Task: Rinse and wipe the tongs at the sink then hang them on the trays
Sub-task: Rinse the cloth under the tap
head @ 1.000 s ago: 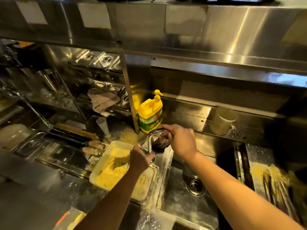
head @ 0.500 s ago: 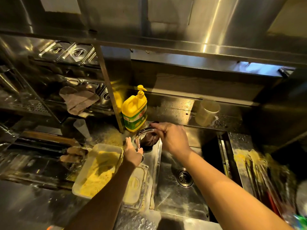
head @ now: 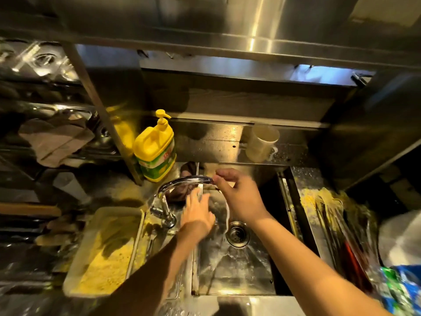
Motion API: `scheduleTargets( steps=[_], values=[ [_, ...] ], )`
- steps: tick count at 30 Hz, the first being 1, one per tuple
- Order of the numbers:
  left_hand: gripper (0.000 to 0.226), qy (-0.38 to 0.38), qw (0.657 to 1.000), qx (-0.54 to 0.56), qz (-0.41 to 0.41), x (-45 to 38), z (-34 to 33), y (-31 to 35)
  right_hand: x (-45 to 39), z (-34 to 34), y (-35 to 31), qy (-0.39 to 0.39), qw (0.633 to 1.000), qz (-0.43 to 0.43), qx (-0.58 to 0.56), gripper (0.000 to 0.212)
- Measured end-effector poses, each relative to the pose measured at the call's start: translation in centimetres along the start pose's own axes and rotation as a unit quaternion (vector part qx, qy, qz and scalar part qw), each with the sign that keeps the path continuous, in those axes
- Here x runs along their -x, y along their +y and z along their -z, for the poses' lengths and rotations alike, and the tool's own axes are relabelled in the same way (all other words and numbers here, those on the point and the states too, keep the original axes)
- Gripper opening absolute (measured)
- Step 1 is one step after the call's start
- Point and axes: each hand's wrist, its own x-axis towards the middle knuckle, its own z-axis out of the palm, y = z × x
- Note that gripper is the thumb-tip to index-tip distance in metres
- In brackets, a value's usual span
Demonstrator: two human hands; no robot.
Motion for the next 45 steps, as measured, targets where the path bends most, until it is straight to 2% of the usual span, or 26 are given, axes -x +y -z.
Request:
scheduleTargets(
  steps=[3, 5, 6, 9, 12, 13, 15, 18, 19, 21, 23, 25, 27, 29, 31, 33, 35, 36, 38, 42, 45],
  values=[
    [0.052, -0.034, 0.988, -0.131, 0.074, -7.3, 0.7, -0.9, 0.6, 1.0, 1.1, -0.002, 0.999, -0.040, -0.028, 0.021],
    [0.052, -0.085, 0.982, -0.143, 0.084, -10.2, -0.1, -2.4, 0.9, 1.8, 2.3, -0.006, 0.998, -0.062, -0.023, 0.023],
    [0.053, -0.105, 0.982, -0.128, 0.090, -11.0, -0.5, -2.9, 1.0, 2.3, 2.9, -0.005, 0.998, -0.068, -0.018, 0.023],
    [0.050, -0.060, 0.985, -0.083, 0.137, -11.5, -0.8, -3.7, 1.3, 3.0, 3.8, -0.015, 0.997, -0.080, -0.005, 0.021],
    [0.046, -0.060, 0.987, -0.048, 0.138, -8.6, -0.8, -3.0, 1.6, 3.2, 4.7, -0.028, 0.994, -0.102, 0.005, 0.017],
    [0.053, -0.052, 0.988, 0.005, 0.147, -7.3, -1.1, -2.9, 1.8, 3.1, 5.1, -0.030, 0.993, -0.115, 0.000, 0.015],
    [0.066, -0.041, 0.966, 0.170, 0.192, -4.7, -1.5, -2.9, 2.5, 3.1, 6.0, -0.039, 0.989, -0.141, -0.008, 0.008],
    [0.047, -0.043, 0.913, 0.340, 0.219, -0.6, -2.7, -2.1, 4.3, 3.1, 8.0, -0.069, 0.980, -0.183, -0.025, 0.009],
    [0.039, -0.044, 0.886, 0.398, 0.232, 0.8, -3.0, -1.7, 4.7, 3.1, 8.6, -0.080, 0.977, -0.195, -0.030, 0.009],
    [0.027, -0.061, 0.796, 0.548, 0.250, 3.8, -3.7, -0.6, 5.9, 3.2, 9.8, -0.098, 0.965, -0.238, -0.043, 0.021],
    [0.027, -0.100, 0.696, 0.670, 0.238, 6.2, -4.2, 0.9, 6.8, 3.4, 10.6, -0.115, 0.952, -0.273, -0.074, 0.031],
    [0.036, -0.119, 0.623, 0.745, 0.206, 7.9, -4.7, 2.9, 7.6, 3.8, 11.2, -0.149, 0.942, -0.276, -0.116, 0.017],
    [0.040, -0.115, 0.582, 0.785, 0.177, 8.7, -5.1, 4.6, 8.1, 4.5, 11.6, -0.138, 0.933, -0.296, -0.151, 0.010],
    [0.041, -0.130, 0.553, 0.799, 0.196, 9.0, -5.4, 5.8, 8.4, 5.6, 12.0, -0.093, 0.936, -0.298, -0.161, 0.024],
    [0.046, -0.168, 0.563, 0.778, 0.224, 9.3, -5.5, 6.8, 8.7, 6.8, 12.2, -0.051, 0.960, -0.256, -0.105, 0.029],
    [0.053, -0.210, 0.599, 0.729, 0.254, 9.9, -5.6, 8.0, 9.0, 7.8, 12.3, -0.048, 0.976, -0.211, -0.033, 0.042],
    [0.055, -0.205, 0.638, 0.685, 0.285, 10.3, -5.7, 9.6, 9.3, 8.9, 12.6, -0.042, 0.982, -0.186, 0.002, 0.054],
    [0.046, -0.193, 0.646, 0.676, 0.298, 10.4, -5.7, 10.3, 9.4, 9.6, 12.8, -0.031, 0.982, -0.184, 0.001, 0.055],
    [0.021, -0.167, 0.633, 0.685, 0.321, 10.4, -6.2, 12.2, 9.7, 11.7, 13.7, -0.003, 0.982, -0.189, -0.012, 0.051],
    [0.027, -0.166, 0.561, 0.743, 0.325, 10.4, -6.8, 15.2, 9.8, 15.5, 15.6, 0.036, 0.975, -0.220, -0.015, 0.049],
    [0.029, -0.182, 0.550, 0.757, 0.303, 9.7, -8.2, 17.7, 10.4, 18.9, 17.3, 0.064, 0.967, -0.247, -0.005, 0.056]
  ],
)
